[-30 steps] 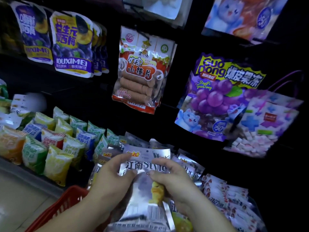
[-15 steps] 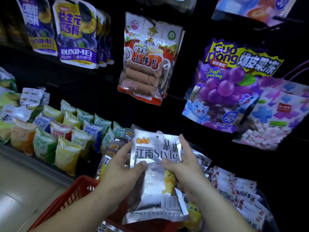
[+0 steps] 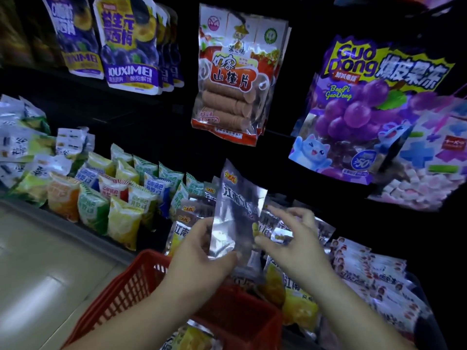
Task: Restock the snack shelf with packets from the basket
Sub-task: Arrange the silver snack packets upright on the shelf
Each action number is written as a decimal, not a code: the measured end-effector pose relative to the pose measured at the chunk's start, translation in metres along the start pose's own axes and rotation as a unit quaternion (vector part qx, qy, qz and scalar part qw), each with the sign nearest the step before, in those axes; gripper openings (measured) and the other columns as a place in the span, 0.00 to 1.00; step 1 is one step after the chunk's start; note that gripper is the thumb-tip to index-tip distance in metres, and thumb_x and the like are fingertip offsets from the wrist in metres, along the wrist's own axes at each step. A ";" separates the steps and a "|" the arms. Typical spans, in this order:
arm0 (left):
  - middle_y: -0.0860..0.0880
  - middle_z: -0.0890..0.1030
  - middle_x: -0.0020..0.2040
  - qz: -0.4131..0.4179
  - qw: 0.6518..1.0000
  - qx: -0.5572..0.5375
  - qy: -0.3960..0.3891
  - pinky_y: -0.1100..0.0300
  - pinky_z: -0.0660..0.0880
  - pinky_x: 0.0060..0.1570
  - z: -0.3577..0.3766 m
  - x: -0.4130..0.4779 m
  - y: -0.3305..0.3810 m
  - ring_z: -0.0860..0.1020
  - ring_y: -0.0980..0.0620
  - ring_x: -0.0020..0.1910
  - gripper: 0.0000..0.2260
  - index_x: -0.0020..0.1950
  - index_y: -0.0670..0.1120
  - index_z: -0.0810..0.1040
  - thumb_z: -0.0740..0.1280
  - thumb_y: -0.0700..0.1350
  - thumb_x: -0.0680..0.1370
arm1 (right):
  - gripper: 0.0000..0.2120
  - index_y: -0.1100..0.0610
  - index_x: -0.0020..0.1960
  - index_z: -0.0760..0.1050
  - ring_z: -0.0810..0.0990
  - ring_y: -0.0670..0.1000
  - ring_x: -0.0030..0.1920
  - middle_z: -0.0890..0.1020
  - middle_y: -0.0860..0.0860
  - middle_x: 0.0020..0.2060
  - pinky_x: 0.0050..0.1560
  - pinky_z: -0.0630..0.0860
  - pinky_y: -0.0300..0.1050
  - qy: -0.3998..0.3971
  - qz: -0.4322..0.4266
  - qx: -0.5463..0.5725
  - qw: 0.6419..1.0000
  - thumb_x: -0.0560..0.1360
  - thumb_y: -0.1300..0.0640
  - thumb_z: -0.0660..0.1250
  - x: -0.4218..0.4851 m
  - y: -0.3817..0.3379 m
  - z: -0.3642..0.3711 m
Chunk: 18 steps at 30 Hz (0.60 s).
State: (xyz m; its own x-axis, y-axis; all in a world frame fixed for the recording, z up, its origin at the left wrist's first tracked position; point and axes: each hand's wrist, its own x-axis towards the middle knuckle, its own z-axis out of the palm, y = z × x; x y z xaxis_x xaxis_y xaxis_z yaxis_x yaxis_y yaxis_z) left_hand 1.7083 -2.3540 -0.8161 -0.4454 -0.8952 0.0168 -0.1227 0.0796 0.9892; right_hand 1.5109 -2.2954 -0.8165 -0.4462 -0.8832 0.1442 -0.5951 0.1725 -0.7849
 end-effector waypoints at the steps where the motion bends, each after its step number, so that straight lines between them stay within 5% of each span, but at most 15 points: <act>1: 0.59 0.85 0.47 0.014 1.000 0.015 -0.005 0.50 0.83 0.47 0.001 -0.001 -0.002 0.84 0.57 0.44 0.19 0.58 0.61 0.77 0.78 0.42 0.74 | 0.28 0.34 0.70 0.73 0.74 0.44 0.65 0.66 0.40 0.64 0.55 0.80 0.42 0.021 -0.028 0.003 0.999 0.73 0.47 0.77 -0.001 -0.001 0.001; 4: 0.63 0.81 0.52 0.106 0.988 0.108 -0.027 0.59 0.80 0.45 0.008 -0.009 -0.007 0.81 0.60 0.48 0.21 0.60 0.66 0.74 0.73 0.43 0.76 | 0.33 0.34 0.74 0.68 0.84 0.44 0.57 0.77 0.42 0.64 0.51 0.85 0.52 -0.016 0.035 0.261 0.965 0.73 0.44 0.75 -0.001 -0.019 0.003; 6: 0.62 0.75 0.58 0.191 0.954 0.222 -0.067 0.54 0.80 0.46 0.015 -0.013 -0.016 0.79 0.57 0.51 0.26 0.69 0.68 0.67 0.68 0.47 0.76 | 0.34 0.35 0.74 0.67 0.85 0.46 0.55 0.84 0.42 0.58 0.51 0.85 0.57 -0.012 0.103 0.341 0.934 0.71 0.42 0.76 0.004 -0.023 0.004; 10: 0.61 0.61 0.73 0.233 0.883 0.386 -0.130 0.56 0.78 0.45 0.025 -0.008 -0.038 0.78 0.51 0.59 0.31 0.77 0.70 0.50 0.63 0.54 0.80 | 0.18 0.44 0.55 0.80 0.84 0.58 0.57 0.86 0.49 0.53 0.58 0.79 0.71 0.055 0.181 0.282 0.941 0.69 0.38 0.77 0.024 -0.016 0.011; 14: 0.64 0.53 0.81 0.167 0.904 0.343 -0.191 0.58 0.73 0.67 0.012 0.024 -0.050 0.67 0.56 0.75 0.34 0.79 0.71 0.49 0.66 0.56 0.80 | 0.06 0.55 0.44 0.75 0.82 0.66 0.51 0.82 0.62 0.46 0.48 0.80 0.57 0.119 0.179 0.232 0.949 0.78 0.59 0.71 0.056 -0.005 0.009; 18: 0.58 0.64 0.77 0.079 0.928 0.338 -0.136 0.57 0.75 0.62 -0.007 0.068 -0.065 0.73 0.52 0.70 0.29 0.80 0.61 0.60 0.67 0.52 0.81 | 0.02 0.52 0.49 0.79 0.81 0.55 0.54 0.84 0.52 0.50 0.53 0.74 0.49 0.074 0.152 0.211 0.963 0.79 0.55 0.72 0.082 0.008 0.017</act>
State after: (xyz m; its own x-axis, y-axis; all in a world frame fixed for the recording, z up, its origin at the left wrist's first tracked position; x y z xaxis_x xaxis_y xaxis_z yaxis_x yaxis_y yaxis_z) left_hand 1.6924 -2.4231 -0.8783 -0.7010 -0.7127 0.0258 -0.5240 0.5392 0.6593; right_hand 1.4809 -2.3736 -0.8215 -0.6664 -0.7422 -0.0710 -0.1107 0.1927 -0.9750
